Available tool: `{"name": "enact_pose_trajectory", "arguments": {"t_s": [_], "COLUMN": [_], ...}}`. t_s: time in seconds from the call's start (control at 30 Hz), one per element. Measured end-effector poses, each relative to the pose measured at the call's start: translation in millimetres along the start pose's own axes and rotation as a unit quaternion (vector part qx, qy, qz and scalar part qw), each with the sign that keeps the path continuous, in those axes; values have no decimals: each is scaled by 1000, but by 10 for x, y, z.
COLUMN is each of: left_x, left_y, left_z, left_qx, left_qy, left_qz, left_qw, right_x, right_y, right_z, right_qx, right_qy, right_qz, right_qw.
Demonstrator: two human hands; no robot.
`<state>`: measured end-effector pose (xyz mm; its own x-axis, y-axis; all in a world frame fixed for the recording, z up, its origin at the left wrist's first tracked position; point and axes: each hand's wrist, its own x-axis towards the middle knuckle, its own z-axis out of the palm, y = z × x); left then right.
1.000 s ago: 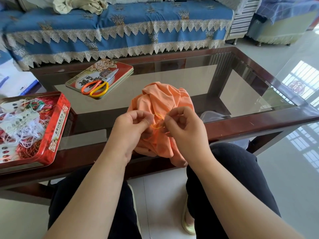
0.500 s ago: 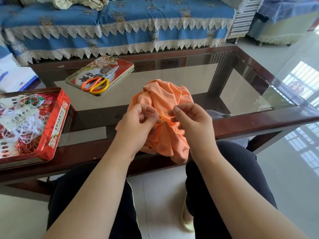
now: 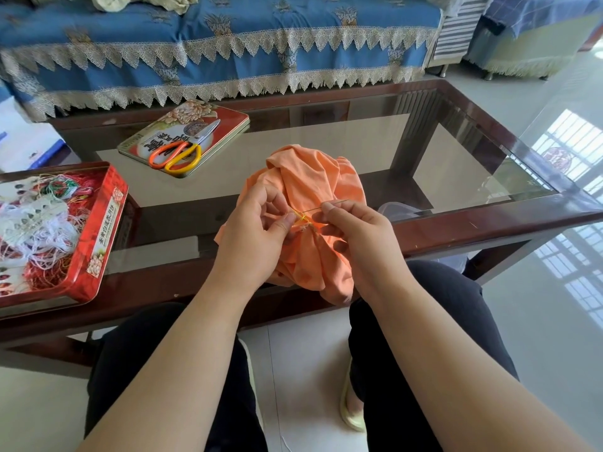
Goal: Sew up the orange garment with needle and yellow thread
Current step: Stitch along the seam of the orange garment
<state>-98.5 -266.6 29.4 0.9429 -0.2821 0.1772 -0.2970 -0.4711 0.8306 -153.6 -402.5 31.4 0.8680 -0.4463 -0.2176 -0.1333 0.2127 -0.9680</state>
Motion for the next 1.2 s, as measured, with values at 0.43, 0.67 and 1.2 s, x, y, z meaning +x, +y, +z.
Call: {"name": "enact_pose_trajectory", "arguments": {"t_s": [0.43, 0.67, 1.2], "left_x": [-17, -17, -1], "left_y": [13, -19, -39], "left_z": [18, 71, 65], "left_qx": [27, 60, 46], "left_qy": [18, 20, 10], "left_qz": [39, 68, 104], "left_qw": [999, 996, 993], "right_x": [33, 43, -57], "right_y": [41, 52, 17], "right_z": [-27, -10, -21], "right_qx": [76, 129, 112], "right_qy": [-25, -37, -86], "right_qz": [54, 91, 85], "right_qw": [995, 987, 986]}}
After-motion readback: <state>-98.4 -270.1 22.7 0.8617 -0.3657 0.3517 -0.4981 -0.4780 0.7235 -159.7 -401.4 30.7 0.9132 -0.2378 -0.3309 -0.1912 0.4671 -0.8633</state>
